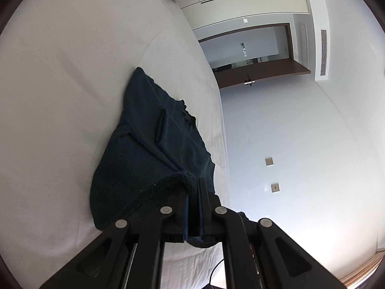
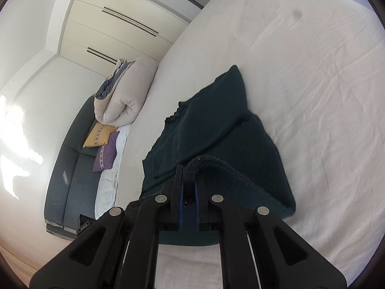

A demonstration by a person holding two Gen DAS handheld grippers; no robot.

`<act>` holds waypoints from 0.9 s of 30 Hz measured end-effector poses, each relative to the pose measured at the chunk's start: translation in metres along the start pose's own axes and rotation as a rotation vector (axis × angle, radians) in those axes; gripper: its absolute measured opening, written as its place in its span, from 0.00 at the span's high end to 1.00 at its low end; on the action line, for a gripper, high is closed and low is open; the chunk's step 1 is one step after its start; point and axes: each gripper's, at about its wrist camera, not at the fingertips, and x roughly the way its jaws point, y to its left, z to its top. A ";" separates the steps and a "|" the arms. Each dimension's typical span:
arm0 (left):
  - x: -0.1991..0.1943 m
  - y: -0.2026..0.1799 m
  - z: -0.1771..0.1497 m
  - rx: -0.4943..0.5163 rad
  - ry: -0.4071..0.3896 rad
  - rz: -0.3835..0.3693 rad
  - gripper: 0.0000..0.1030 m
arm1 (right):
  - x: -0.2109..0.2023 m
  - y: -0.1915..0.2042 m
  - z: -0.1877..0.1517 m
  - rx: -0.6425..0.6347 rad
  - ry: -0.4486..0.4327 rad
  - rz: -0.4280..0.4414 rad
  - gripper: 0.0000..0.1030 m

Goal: Fold small clothes
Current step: 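Lift the hem with both tools and fold it toward the collar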

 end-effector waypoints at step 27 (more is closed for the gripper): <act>0.144 0.064 0.144 -0.087 -0.048 0.173 0.94 | 0.216 -0.030 0.192 0.045 -0.029 -0.227 0.92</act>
